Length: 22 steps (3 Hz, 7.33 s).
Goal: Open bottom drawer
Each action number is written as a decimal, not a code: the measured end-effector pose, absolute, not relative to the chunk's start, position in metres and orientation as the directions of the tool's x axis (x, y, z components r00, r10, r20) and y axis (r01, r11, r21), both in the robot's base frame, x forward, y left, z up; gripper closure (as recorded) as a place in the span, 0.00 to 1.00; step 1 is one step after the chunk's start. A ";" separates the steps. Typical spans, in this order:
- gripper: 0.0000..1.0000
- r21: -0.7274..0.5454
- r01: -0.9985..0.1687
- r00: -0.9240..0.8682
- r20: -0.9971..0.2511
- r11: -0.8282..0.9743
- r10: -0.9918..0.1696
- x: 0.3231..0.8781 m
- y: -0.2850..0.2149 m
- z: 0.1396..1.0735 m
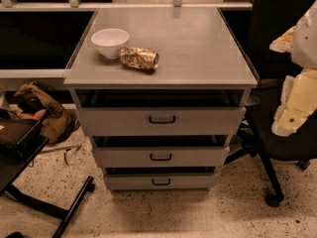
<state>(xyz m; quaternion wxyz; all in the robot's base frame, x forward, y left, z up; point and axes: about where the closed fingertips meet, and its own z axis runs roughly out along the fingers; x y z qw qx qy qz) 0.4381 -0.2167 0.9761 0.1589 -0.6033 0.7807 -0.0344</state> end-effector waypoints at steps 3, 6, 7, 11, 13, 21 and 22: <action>0.00 -0.113 -0.954 -0.239 -0.277 0.279 -0.931 0.433 -0.226 0.841; 0.00 -0.035 -0.967 -0.219 -0.385 0.252 -0.896 0.452 -0.209 0.727; 0.00 0.003 -0.969 -0.219 -0.467 0.247 -0.856 0.468 -0.185 0.666; 0.00 0.008 -0.971 -0.191 -0.623 0.239 -0.759 0.490 -0.132 0.546; 0.00 0.003 -0.985 -0.126 -0.692 0.172 -0.711 0.484 -0.068 0.439; 0.00 -0.158 -0.915 -0.126 -0.763 0.371 -0.635 0.588 -0.061 0.210; 0.00 -0.179 -0.906 -0.119 -0.761 0.383 -0.638 0.597 -0.061 0.198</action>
Offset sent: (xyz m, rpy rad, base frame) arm -0.0088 -0.0153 -0.1557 0.0652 0.1562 0.0079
